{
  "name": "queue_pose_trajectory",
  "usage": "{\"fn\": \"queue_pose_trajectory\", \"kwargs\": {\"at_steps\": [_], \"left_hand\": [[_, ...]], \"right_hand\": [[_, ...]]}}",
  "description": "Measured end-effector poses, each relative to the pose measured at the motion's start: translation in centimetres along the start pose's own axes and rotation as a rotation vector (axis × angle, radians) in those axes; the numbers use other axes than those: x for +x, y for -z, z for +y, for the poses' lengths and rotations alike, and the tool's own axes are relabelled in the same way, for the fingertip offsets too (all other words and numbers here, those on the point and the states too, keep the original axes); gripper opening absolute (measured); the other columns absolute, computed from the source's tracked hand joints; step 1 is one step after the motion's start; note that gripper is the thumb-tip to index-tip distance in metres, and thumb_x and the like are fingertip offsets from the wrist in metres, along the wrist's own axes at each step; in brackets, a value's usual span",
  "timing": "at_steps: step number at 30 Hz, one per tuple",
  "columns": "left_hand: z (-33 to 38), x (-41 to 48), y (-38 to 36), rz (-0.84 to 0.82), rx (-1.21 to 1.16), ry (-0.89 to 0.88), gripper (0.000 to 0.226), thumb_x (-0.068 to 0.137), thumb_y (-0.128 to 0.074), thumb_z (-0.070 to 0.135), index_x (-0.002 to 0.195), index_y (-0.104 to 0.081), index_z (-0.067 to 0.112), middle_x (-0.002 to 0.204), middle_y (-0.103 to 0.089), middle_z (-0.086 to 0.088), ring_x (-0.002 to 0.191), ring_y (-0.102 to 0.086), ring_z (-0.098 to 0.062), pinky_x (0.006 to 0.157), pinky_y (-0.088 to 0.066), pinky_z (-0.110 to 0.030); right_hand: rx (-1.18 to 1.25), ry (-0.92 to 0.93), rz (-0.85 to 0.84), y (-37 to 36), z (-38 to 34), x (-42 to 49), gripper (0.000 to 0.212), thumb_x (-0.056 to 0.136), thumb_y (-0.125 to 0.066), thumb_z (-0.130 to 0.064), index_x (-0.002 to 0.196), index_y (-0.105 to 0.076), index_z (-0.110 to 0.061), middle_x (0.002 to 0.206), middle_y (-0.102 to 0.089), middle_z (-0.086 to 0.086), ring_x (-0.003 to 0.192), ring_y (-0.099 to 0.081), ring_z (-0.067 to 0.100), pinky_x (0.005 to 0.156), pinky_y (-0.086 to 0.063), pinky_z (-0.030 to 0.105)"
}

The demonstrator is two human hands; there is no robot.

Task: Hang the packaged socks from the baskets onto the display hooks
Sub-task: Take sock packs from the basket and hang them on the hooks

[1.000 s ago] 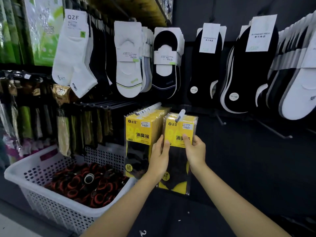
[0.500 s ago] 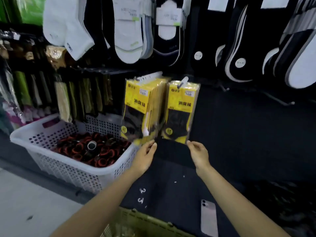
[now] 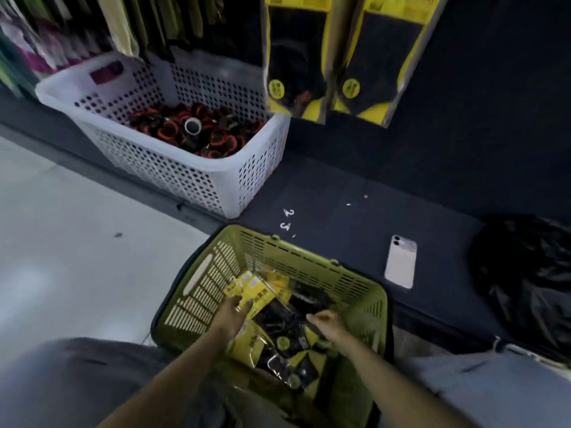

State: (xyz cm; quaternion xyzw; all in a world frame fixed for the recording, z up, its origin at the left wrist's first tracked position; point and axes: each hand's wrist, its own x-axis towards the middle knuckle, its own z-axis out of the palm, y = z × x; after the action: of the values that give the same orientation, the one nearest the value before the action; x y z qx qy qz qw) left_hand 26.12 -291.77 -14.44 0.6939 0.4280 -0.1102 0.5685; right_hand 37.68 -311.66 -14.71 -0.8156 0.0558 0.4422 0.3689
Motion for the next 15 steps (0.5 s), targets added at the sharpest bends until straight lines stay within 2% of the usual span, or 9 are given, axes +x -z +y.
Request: {"fn": "queue_pose_trajectory", "kwargs": {"at_steps": [2,4,7,9,11,13,15], "left_hand": [[-1.7,-0.2,-0.9,-0.006,-0.029,0.081,0.045,0.095,-0.052,0.032,0.135,-0.045,0.011,0.130,-0.055,-0.015,0.114,-0.054,-0.028,0.092,-0.044,-0.036],[-2.6,0.3,-1.6,0.003,-0.009,0.180,0.049,0.096,-0.050,0.035,0.136,-0.043,0.008,0.133,-0.052,-0.018,0.119,-0.051,-0.032,0.095,-0.042,-0.039],[-2.9,1.3,-2.6,-0.028,-0.037,0.311,0.057,0.097,-0.047,0.037,0.141,-0.035,0.003,0.140,-0.045,-0.021,0.126,-0.045,-0.034,0.101,-0.039,-0.039],[-2.8,1.9,-3.2,-0.049,-0.142,0.414,0.057,0.096,-0.048,0.038,0.140,-0.036,0.004,0.138,-0.046,-0.019,0.118,-0.050,-0.031,0.091,-0.044,-0.038],[-3.1,2.5,-3.6,-0.090,-0.204,0.472,0.050,0.096,-0.049,0.039,0.130,-0.046,0.003,0.133,-0.050,-0.017,0.110,-0.052,-0.029,0.083,-0.044,-0.036],[-3.4,3.0,-4.0,-0.126,-0.278,0.479,0.037,0.096,-0.050,0.036,0.111,-0.056,0.002,0.123,-0.056,-0.017,0.105,-0.057,-0.028,0.078,-0.048,-0.034],[-3.6,3.4,-4.4,-0.113,-0.390,0.478,0.023,0.095,-0.054,0.027,0.089,-0.057,0.005,0.101,-0.064,-0.016,0.075,-0.068,-0.022,0.059,-0.055,-0.029]], "right_hand": [[-0.030,-0.017,-0.003,-1.3,1.8,0.9,0.038,0.090,-0.065,-0.024,0.117,-0.056,0.000,0.114,-0.059,0.014,0.106,-0.056,0.024,0.074,-0.036,0.017],[-0.020,-0.035,-0.039,-2.0,2.5,1.4,0.053,0.088,-0.068,-0.026,0.130,-0.047,0.000,0.130,-0.053,0.015,0.120,-0.051,0.026,0.079,-0.036,0.017],[-0.075,-0.101,-0.146,-2.7,3.5,2.3,0.067,0.086,-0.068,-0.035,0.140,-0.037,-0.010,0.143,-0.041,0.009,0.130,-0.043,0.025,0.098,-0.039,0.029],[-0.072,-0.137,-0.160,-3.3,3.9,2.7,0.071,0.086,-0.069,-0.033,0.143,-0.032,-0.013,0.147,-0.037,0.009,0.133,-0.040,0.026,0.103,-0.038,0.035],[-0.022,-0.150,-0.150,-3.9,4.1,3.2,0.073,0.084,-0.071,-0.028,0.143,-0.029,-0.014,0.147,-0.036,0.009,0.133,-0.039,0.027,0.103,-0.038,0.036],[0.006,-0.177,-0.148,-4.3,3.8,3.9,0.072,0.082,-0.073,-0.023,0.140,-0.032,-0.014,0.142,-0.040,0.008,0.130,-0.042,0.027,0.095,-0.041,0.034],[0.061,-0.221,-0.140,-4.0,3.4,4.8,0.056,0.081,-0.075,-0.021,0.127,-0.043,-0.011,0.127,-0.050,0.009,0.118,-0.050,0.025,0.085,-0.043,0.031]]}}
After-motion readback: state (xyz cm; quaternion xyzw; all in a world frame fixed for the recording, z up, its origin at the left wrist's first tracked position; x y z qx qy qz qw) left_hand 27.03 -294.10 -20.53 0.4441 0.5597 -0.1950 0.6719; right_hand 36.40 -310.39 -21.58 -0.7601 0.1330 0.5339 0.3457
